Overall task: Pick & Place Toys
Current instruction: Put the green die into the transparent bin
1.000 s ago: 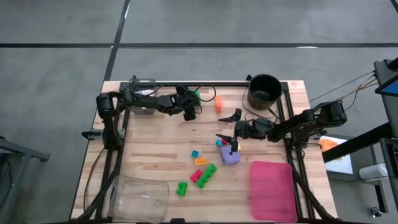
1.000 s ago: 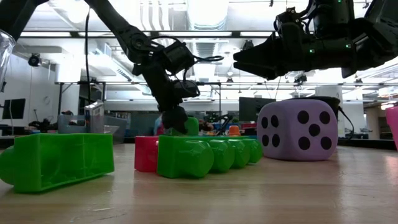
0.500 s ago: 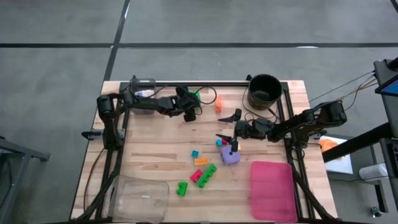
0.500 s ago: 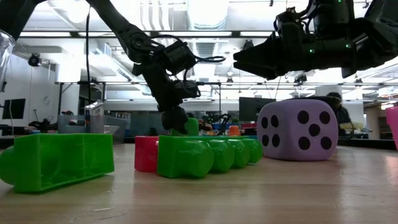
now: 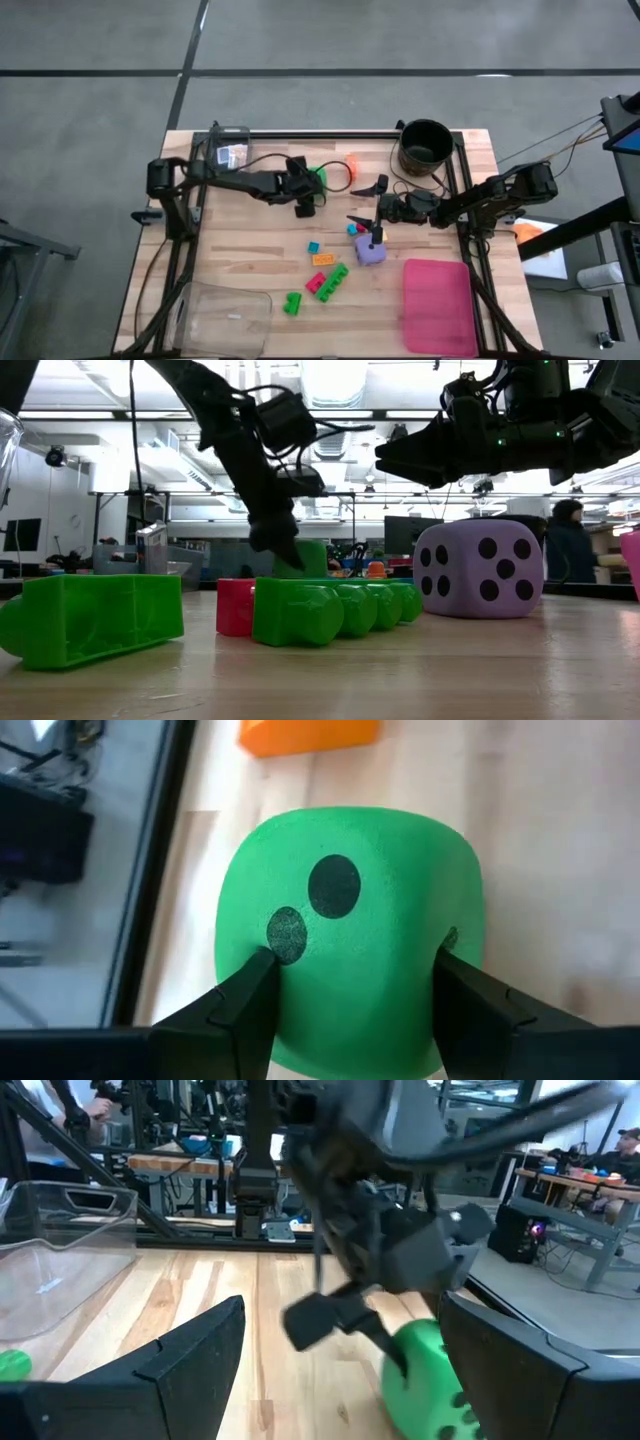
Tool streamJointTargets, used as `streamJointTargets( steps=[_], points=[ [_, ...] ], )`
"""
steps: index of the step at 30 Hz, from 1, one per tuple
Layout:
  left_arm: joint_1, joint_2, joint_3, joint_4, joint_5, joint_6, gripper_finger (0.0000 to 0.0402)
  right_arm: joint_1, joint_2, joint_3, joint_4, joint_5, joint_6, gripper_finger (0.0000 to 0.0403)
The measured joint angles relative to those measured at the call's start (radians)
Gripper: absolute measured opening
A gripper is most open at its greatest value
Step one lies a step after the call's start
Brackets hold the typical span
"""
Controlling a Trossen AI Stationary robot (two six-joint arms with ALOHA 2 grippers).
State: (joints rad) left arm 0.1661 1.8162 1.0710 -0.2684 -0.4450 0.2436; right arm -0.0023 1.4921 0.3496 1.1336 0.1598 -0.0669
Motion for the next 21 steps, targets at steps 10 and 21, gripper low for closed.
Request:
streamJointTargets(
  steps=[10,21],
  points=[
    [-0.051,-0.091,-0.002,-0.040,0.055,-0.058,0.0188,0.000,0.000,0.000,-0.005,0.000,0.000,0.0331],
    [-0.059,-0.131,-0.001,-0.021,0.157,-0.069,0.0154,0.001,-0.007,-0.001,0.205,-0.206,-0.019,0.0331]
  ],
)
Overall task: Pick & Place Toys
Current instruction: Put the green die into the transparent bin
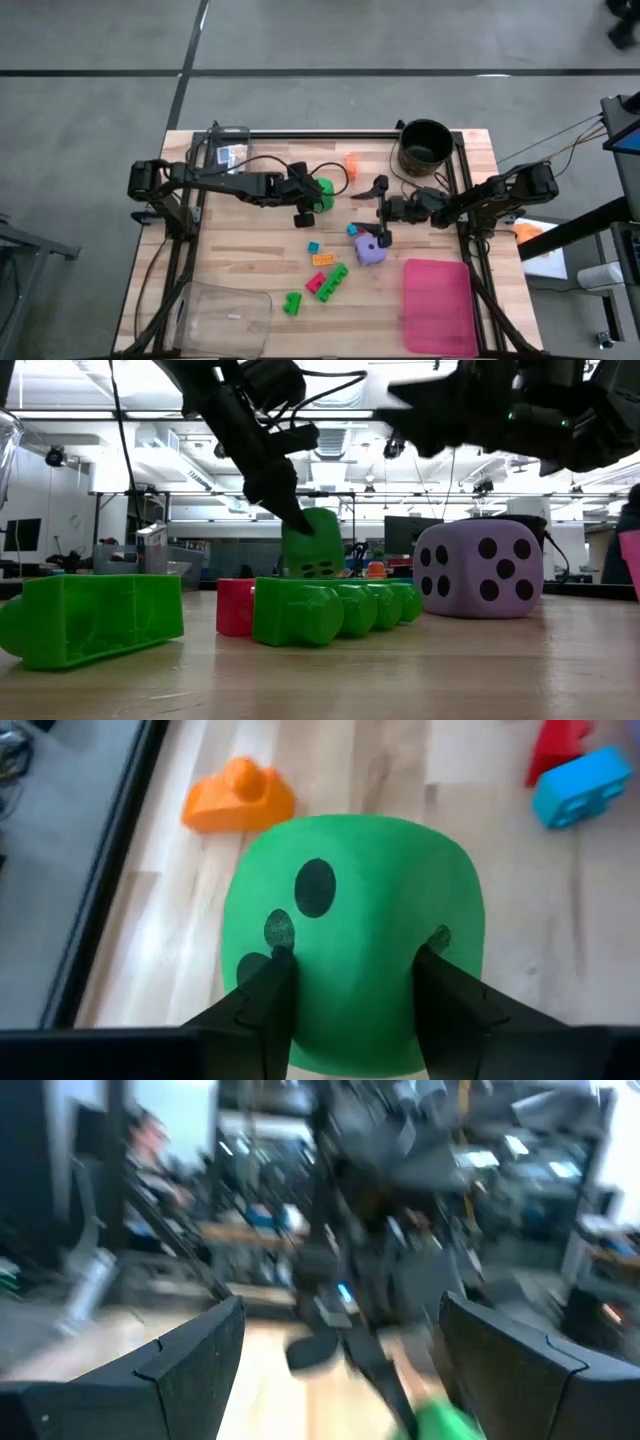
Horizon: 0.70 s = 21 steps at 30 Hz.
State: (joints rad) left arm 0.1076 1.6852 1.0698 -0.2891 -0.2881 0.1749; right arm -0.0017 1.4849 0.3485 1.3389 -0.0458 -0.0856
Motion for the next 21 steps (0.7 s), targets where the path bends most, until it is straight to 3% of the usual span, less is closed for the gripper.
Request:
streamJointTargets(
  steps=[7,13,16,21],
  points=[
    [-0.010,-0.019,-0.002,0.008,0.060,0.008,0.0135,0.000,-0.039,-0.006,0.035,-0.070,0.003,0.0331],
    [-0.026,-0.137,-0.072,0.034,0.202,0.038,0.0128,0.001,-0.046,-0.012,0.021,-0.108,0.028,0.0331],
    [-0.028,-0.241,-0.152,0.083,0.268,0.036,0.0123,0.002,-0.046,-0.012,0.016,-0.113,0.032,0.0331],
    [-0.029,-0.456,-0.372,0.303,0.385,0.000,0.0112,0.003,-0.045,-0.012,0.012,-0.113,0.034,0.0331]
  ],
)
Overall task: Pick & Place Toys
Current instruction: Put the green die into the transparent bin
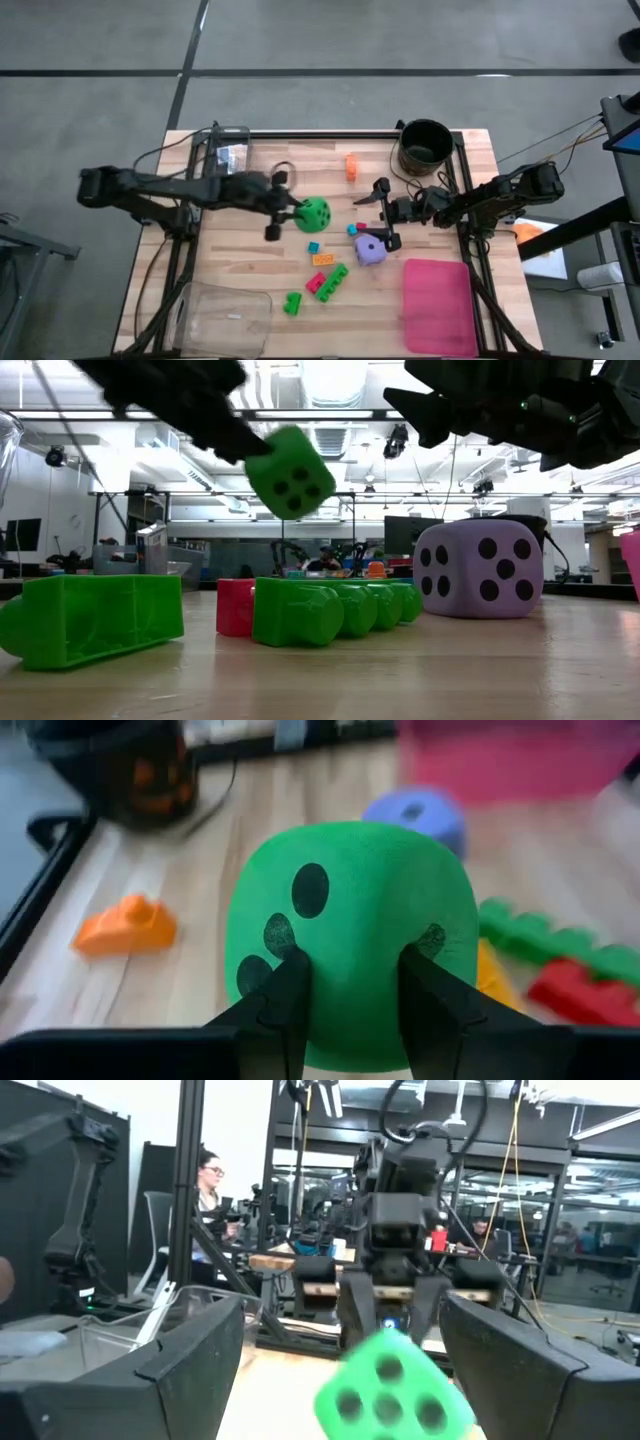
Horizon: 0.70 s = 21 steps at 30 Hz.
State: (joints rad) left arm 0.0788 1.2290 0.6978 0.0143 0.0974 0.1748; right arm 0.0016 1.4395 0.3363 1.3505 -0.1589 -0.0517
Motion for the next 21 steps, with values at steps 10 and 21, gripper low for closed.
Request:
streamJointTargets(
  steps=[10,21],
  points=[
    [-0.026,-0.462,-0.306,0.055,0.126,-0.053,0.0094,0.000,0.000,0.000,-0.001,0.000,0.010,0.0331],
    [-0.134,-0.826,-0.370,-0.070,0.429,-0.075,0.0077,0.000,0.000,0.000,-0.021,0.001,0.027,0.0331]
  ],
)
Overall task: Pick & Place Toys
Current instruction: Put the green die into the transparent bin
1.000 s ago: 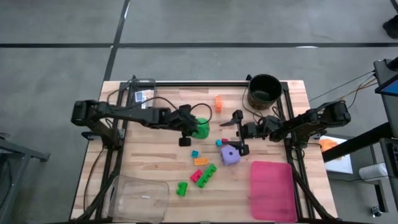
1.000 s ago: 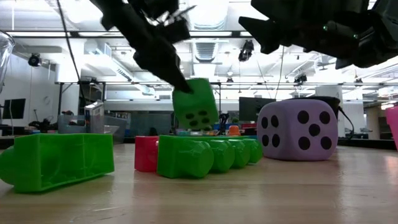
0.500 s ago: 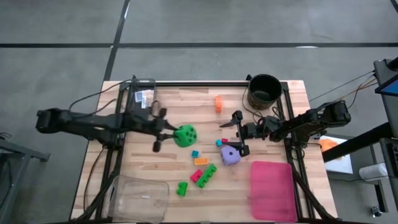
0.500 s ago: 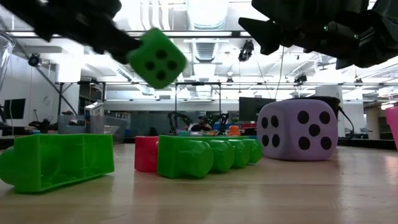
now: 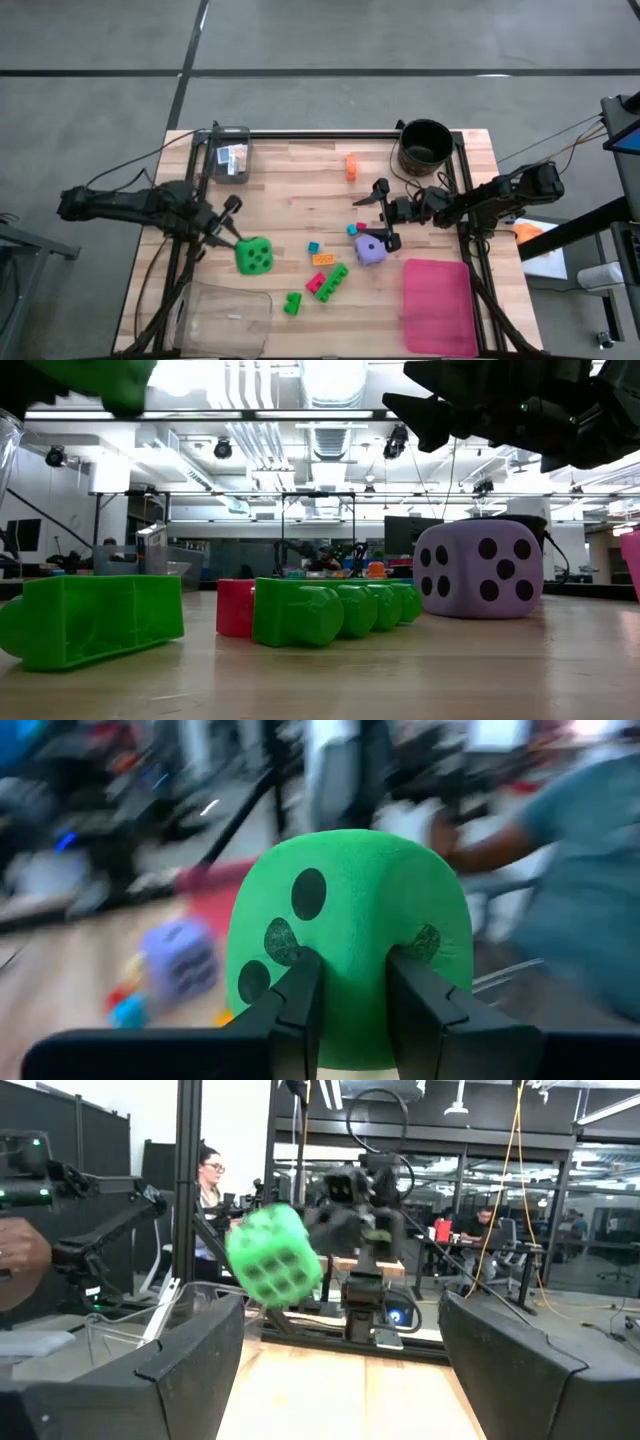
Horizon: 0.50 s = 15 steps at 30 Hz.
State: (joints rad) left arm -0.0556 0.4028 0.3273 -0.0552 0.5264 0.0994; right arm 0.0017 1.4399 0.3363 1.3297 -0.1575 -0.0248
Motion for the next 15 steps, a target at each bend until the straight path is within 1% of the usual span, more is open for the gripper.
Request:
streamJointTargets(
  steps=[2,5,15],
  points=[
    [-0.042,-0.018,-0.002,0.007,0.013,0.000,0.0072,0.000,0.000,0.000,-0.005,0.001,0.003,0.0331],
    [-0.099,-0.021,-0.006,-0.002,0.005,-0.010,0.0069,0.000,0.000,0.000,-0.007,0.002,0.005,0.0331],
    [-0.281,0.006,-0.015,-0.092,0.000,-0.234,0.0051,0.000,0.000,0.000,-0.013,0.003,0.011,0.0331]
  ],
)
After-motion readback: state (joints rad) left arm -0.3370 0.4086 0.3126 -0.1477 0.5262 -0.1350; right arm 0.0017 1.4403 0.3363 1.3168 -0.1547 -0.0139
